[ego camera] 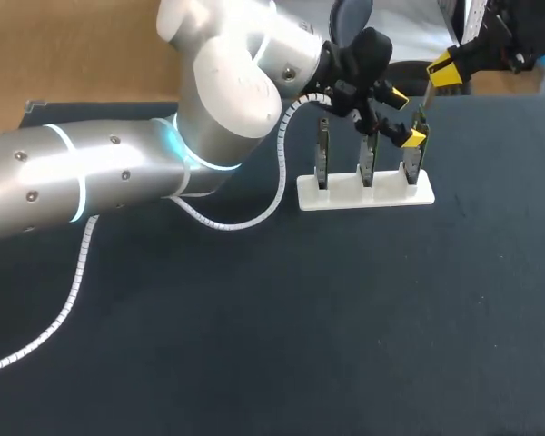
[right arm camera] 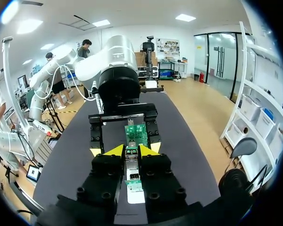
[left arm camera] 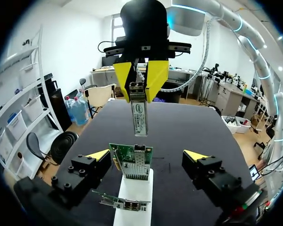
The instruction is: Pick up the optical module with the left hand, and insert it into the network port with the right hand.
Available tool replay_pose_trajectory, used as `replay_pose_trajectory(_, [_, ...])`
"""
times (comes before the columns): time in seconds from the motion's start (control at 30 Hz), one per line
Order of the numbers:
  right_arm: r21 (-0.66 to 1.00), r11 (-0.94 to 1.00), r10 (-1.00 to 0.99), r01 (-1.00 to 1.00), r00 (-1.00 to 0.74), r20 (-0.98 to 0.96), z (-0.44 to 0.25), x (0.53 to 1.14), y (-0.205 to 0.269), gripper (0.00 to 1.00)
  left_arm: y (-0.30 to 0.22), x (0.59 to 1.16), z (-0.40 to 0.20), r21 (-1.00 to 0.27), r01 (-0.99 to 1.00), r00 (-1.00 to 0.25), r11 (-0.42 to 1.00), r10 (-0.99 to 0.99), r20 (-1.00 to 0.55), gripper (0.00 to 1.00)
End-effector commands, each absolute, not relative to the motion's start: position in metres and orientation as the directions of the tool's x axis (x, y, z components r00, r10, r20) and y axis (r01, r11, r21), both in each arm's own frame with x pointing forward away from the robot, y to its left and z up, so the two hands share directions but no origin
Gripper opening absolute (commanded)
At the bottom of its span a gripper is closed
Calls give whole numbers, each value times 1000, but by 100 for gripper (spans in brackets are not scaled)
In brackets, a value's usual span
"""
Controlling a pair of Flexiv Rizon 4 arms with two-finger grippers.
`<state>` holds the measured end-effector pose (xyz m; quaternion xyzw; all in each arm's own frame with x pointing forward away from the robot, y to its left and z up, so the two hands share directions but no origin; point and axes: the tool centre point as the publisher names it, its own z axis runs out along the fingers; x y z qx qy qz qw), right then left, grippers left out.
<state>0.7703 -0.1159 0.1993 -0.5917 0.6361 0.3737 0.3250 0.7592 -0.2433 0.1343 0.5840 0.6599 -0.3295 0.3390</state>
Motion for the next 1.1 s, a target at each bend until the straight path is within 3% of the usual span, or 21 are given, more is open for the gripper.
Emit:
replay_pose_trajectory(0.03, [88,19,-503,-996,-85,-860,199,770,-116,0,-243,761,134,-37,994,-89,106,550,-830,100])
replay_pose_trajectory(1.1, [63,-52,-571,-997,-22,-821,187,777,-115,0,-242,764,132,-40,992,-103,124,564,-819,100])
